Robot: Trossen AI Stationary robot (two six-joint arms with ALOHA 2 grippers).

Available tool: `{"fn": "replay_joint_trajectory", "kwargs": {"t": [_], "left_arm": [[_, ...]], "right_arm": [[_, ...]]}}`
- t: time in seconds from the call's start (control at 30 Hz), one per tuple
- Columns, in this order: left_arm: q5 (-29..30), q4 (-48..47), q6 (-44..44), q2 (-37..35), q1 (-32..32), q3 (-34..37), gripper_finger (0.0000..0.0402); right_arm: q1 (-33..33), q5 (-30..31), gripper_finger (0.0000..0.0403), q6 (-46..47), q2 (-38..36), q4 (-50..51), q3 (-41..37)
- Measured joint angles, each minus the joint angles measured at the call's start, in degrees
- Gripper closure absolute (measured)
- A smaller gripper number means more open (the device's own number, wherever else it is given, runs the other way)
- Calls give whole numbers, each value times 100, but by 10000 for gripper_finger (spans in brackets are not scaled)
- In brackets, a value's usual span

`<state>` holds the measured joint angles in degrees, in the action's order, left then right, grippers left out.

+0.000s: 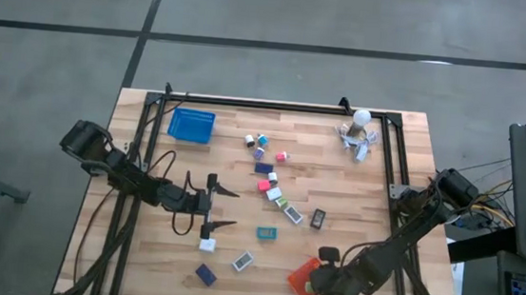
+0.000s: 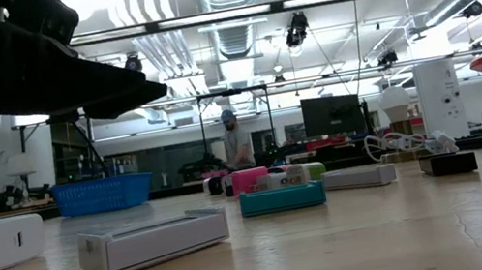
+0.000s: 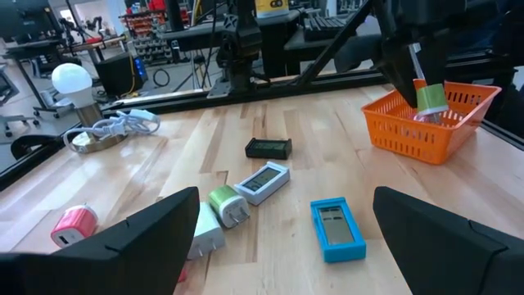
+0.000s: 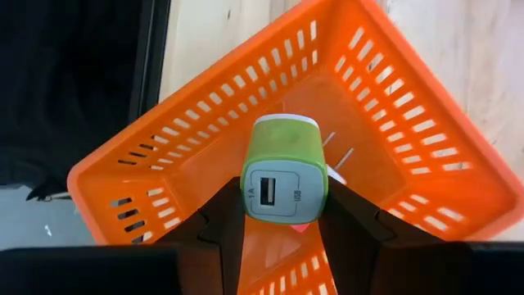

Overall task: Pick & Place Office items
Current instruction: Put the left green charger adapter into the orange bin

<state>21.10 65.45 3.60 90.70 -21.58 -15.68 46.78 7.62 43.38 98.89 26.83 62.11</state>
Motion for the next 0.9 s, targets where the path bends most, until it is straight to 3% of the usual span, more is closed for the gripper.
{"fn": "replay_joint_trajectory", "kwargs": {"t": [0.9], "left_arm": [[79, 0, -2, 0, 2, 0, 35]], "right_arm": [[-48, -207, 283, 134, 62, 0, -72]]}}
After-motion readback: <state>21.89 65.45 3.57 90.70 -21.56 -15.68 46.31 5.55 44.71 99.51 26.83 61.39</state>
